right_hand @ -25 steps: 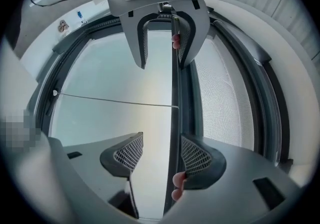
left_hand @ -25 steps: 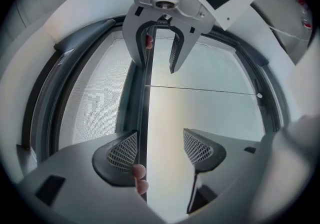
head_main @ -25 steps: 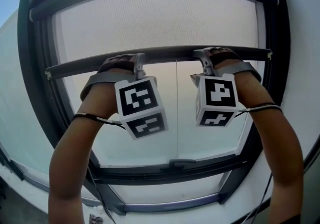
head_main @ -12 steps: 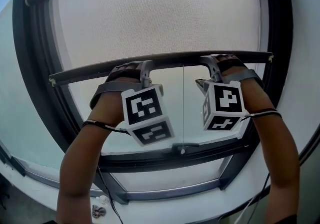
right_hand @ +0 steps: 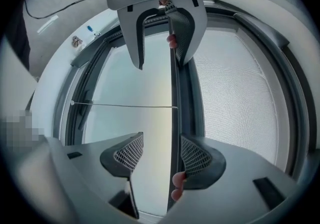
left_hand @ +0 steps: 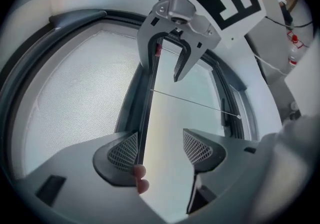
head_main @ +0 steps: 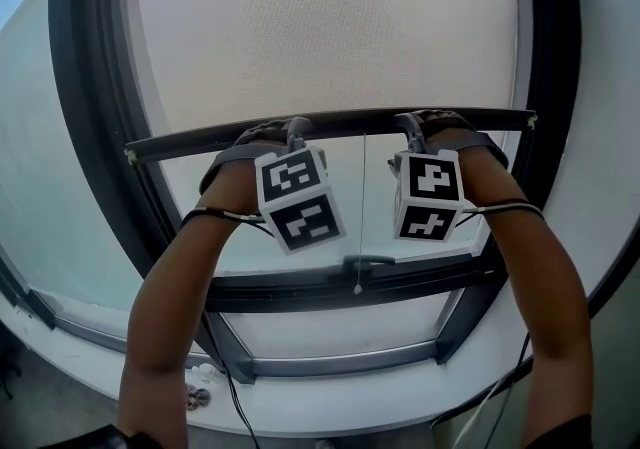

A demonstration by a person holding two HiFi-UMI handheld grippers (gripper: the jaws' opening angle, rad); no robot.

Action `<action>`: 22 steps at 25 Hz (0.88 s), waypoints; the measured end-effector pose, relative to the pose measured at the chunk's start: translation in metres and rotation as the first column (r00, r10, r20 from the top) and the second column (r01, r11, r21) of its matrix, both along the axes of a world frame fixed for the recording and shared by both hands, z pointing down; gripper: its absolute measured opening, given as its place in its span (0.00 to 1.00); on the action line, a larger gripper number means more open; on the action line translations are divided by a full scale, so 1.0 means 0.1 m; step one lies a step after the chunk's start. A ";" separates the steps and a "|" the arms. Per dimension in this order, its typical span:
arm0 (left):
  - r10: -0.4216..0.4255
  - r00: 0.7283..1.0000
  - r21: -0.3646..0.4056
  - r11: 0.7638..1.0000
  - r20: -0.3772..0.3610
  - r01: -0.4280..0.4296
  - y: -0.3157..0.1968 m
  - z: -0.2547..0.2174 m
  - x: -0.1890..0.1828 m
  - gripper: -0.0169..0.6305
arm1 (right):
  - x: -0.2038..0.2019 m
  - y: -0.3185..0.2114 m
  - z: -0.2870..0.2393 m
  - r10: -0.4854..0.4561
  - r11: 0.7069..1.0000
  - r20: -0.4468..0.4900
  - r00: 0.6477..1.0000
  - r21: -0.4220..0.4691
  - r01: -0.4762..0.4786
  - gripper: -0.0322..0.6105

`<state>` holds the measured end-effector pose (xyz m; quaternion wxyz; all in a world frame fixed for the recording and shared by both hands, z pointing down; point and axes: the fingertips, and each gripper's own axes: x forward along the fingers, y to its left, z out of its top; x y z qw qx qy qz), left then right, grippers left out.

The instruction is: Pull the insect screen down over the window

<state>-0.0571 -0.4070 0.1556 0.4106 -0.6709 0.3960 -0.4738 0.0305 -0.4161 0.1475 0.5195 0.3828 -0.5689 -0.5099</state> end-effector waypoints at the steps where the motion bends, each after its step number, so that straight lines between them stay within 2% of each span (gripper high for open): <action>1: -0.005 1.000 -0.014 1.000 0.008 0.005 0.00 0.11 0.00 0.47 | 0.01 -0.01 0.10 -0.008 1.000 -0.001 1.000 0.011 0.008 0.42; 4: -0.028 0.999 -0.033 0.999 0.029 0.029 -0.01 0.31 0.00 0.47 | 0.01 -0.03 0.29 -0.031 0.999 0.020 0.999 0.033 0.030 0.39; 10: -0.053 0.999 -0.050 0.997 0.004 0.053 -0.03 0.54 0.01 0.47 | 0.00 -0.02 0.52 -0.027 0.999 0.034 0.999 -0.026 0.028 0.38; 14: -0.074 0.997 -0.059 0.995 0.031 0.076 -0.06 0.81 0.03 0.47 | 0.01 -0.03 0.79 -0.031 0.998 0.036 0.999 -0.056 0.033 0.38; 18: -0.061 0.998 -0.110 0.992 0.029 0.064 -0.07 0.89 0.00 0.46 | -0.01 -0.04 0.86 -0.028 0.995 0.025 0.999 -0.096 0.030 0.38; 22: -0.064 0.998 -0.095 0.993 0.016 0.065 -0.10 0.91 -0.03 0.46 | -0.04 -0.07 0.88 -0.025 0.996 0.030 0.999 -0.085 0.027 0.38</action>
